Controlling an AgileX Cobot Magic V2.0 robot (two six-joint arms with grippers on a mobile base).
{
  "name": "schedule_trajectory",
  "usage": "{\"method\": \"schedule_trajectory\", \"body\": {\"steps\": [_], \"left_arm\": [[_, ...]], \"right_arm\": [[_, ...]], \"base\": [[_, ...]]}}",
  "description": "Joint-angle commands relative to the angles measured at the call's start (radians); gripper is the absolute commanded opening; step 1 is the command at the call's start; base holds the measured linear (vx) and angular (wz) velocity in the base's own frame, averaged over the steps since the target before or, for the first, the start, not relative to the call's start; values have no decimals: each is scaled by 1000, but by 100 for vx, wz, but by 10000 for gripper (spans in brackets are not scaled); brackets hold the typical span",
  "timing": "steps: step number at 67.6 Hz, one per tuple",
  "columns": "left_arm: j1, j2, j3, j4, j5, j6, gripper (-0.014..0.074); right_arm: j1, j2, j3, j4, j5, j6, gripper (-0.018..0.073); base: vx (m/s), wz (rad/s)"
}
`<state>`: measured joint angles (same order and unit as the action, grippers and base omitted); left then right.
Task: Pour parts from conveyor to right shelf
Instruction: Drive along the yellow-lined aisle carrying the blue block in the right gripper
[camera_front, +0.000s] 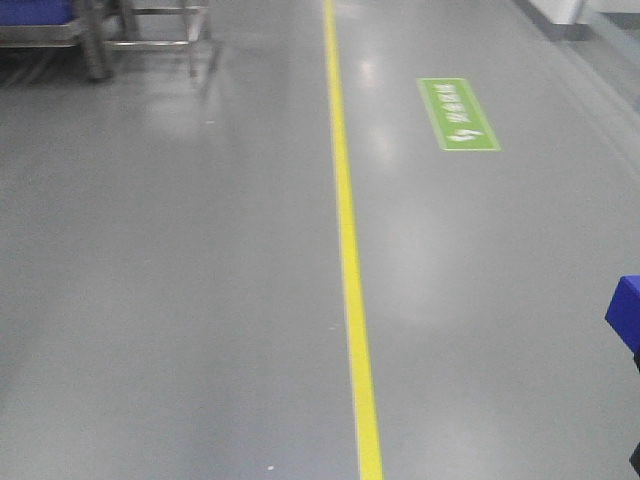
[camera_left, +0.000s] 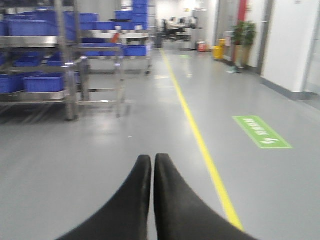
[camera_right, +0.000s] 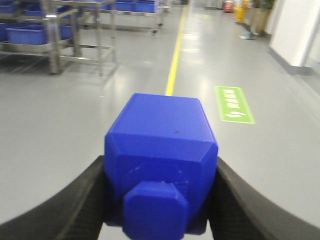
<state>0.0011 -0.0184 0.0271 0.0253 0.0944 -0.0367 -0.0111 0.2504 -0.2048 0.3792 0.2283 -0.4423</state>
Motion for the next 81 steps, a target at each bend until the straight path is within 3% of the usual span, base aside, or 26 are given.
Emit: {"method": "schedule_trajectory", "body": {"steps": [1, 41, 81], "left_arm": [[-4, -5, -20, -6, -73, -7, -6], [-4, -5, -20, -6, -73, -7, -6], [-4, -5, -20, -6, -73, -7, -6]], "right_arm": [[-2, 9, -25, 4, -76, -8, -1], [-2, 9, -25, 4, -76, -8, -1], [-2, 9, -25, 4, -76, -8, -1]], "base": [[4, -73], [10, -38], [32, 16]]}}
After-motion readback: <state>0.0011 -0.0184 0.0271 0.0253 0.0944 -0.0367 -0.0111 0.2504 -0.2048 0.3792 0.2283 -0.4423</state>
